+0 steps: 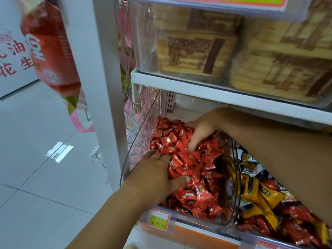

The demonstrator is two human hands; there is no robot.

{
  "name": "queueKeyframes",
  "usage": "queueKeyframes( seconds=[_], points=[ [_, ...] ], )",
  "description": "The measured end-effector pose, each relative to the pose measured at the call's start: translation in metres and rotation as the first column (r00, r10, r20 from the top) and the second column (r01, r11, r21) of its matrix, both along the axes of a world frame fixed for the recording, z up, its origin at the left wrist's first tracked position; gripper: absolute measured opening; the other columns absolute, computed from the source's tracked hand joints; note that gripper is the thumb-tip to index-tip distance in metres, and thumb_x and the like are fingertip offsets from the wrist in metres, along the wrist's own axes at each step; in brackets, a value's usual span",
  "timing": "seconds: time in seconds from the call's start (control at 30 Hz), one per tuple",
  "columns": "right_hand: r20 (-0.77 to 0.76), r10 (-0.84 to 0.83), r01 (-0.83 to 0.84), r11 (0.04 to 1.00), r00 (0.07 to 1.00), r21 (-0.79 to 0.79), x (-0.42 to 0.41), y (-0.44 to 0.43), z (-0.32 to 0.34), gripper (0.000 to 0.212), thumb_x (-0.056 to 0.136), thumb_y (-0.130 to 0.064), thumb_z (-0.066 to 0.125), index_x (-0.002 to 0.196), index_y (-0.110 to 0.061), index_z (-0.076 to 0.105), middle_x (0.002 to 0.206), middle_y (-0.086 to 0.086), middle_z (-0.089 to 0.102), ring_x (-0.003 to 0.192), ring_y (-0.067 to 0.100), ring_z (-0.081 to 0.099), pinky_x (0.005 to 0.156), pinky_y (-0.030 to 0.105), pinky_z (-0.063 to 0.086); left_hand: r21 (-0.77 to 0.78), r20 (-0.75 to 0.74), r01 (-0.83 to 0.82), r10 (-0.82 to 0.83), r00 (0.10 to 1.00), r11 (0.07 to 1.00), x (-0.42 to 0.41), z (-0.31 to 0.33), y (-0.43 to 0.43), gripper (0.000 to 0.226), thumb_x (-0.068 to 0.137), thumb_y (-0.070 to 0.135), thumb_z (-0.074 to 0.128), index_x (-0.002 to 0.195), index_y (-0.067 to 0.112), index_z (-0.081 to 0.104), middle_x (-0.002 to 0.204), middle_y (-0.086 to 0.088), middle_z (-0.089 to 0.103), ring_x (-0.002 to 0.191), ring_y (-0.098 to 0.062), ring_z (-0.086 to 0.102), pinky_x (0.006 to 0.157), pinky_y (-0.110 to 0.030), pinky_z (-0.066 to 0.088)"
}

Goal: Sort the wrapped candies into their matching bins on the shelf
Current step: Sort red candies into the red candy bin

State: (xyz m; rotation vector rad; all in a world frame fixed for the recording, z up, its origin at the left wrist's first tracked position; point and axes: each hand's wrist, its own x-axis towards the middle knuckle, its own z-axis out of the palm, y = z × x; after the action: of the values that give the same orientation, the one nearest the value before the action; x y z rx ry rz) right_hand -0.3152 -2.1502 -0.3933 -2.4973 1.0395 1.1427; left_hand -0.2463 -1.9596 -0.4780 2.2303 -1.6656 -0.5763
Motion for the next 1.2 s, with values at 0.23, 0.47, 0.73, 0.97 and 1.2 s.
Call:
queueKeyframes(
  seconds=[0.23, 0.47, 0.73, 0.97, 1.2],
  points=[
    [-0.141, 0.096, -0.115, 0.985, 0.985, -0.132, 0.027, 0.004, -0.055, 0.088, 0.084, -0.050, 0.063, 0.152, -0.014, 0.019, 0.153, 0.011, 0.028, 0.135, 0.030, 0.036, 0.109, 0.039, 0.036, -0.044, -0.025, 0.016, -0.017, 1.000, 0.999, 0.004, -0.006, 0.001, 0.074, 0.072, 0.078, 0.048, 0.128, 0.030, 0.050, 0.128, 0.007, 0.052, 0.130, -0.019, 0.035, 0.110, -0.037, 0.031],
    [0.096, 0.108, -0.095, 0.987, 0.990, -0.133, 0.023, 0.002, -0.064, 0.064, 0.094, -0.021, 0.055, 0.148, -0.009, 0.023, 0.140, 0.012, 0.043, 0.113, 0.024, 0.051, 0.091, 0.028, 0.042, -0.057, -0.016, 0.012, -0.012, 1.000, 0.998, 0.005, -0.009, 0.000, 0.082, 0.068, 0.083, 0.041, 0.131, 0.032, 0.048, 0.134, 0.009, 0.048, 0.134, -0.018, 0.031, 0.111, -0.038, 0.031],
    [0.507, -0.252, 0.240, 0.967, 0.824, 0.091, 0.004, -0.024, -0.027, 0.025, 0.075, -0.010, 0.070, 0.097, -0.010, 0.060, 0.090, 0.005, 0.063, 0.074, 0.018, 0.060, 0.056, 0.023, 0.044, -0.042, -0.052, 0.004, -0.006, 0.999, 0.999, 0.006, -0.007, 0.001, 0.083, 0.066, 0.080, 0.044, 0.132, 0.030, 0.047, 0.137, 0.007, 0.046, 0.135, -0.019, 0.029, 0.112, -0.041, 0.030],
    [0.478, -0.517, 0.332, 0.844, 0.710, 0.420, 0.003, -0.056, -0.028, 0.021, 0.088, -0.030, 0.067, 0.099, -0.014, 0.062, 0.101, 0.015, 0.070, 0.080, 0.020, 0.067, 0.065, 0.032, 0.057, -0.033, 0.001, -0.001, 0.001, 1.000, 0.999, 0.003, 0.000, 0.001, 0.065, 0.073, 0.071, 0.055, 0.117, 0.023, 0.053, 0.124, 0.003, 0.050, 0.125, -0.020, 0.036, 0.105, -0.037, 0.037],
    [0.250, -0.159, 0.141, 0.986, 0.955, 0.092, -0.003, -0.022, 0.001, 0.028, 0.092, -0.029, 0.060, 0.109, -0.007, 0.062, 0.094, 0.003, 0.056, 0.094, 0.021, 0.053, 0.071, 0.021, 0.044, -0.098, 0.005, 0.036, -0.036, 0.999, 0.995, 0.002, 0.002, 0.002, 0.046, 0.074, 0.059, 0.065, 0.104, 0.026, 0.061, 0.111, 0.006, 0.052, 0.117, -0.017, 0.040, 0.098, -0.031, 0.039]
  ],
)
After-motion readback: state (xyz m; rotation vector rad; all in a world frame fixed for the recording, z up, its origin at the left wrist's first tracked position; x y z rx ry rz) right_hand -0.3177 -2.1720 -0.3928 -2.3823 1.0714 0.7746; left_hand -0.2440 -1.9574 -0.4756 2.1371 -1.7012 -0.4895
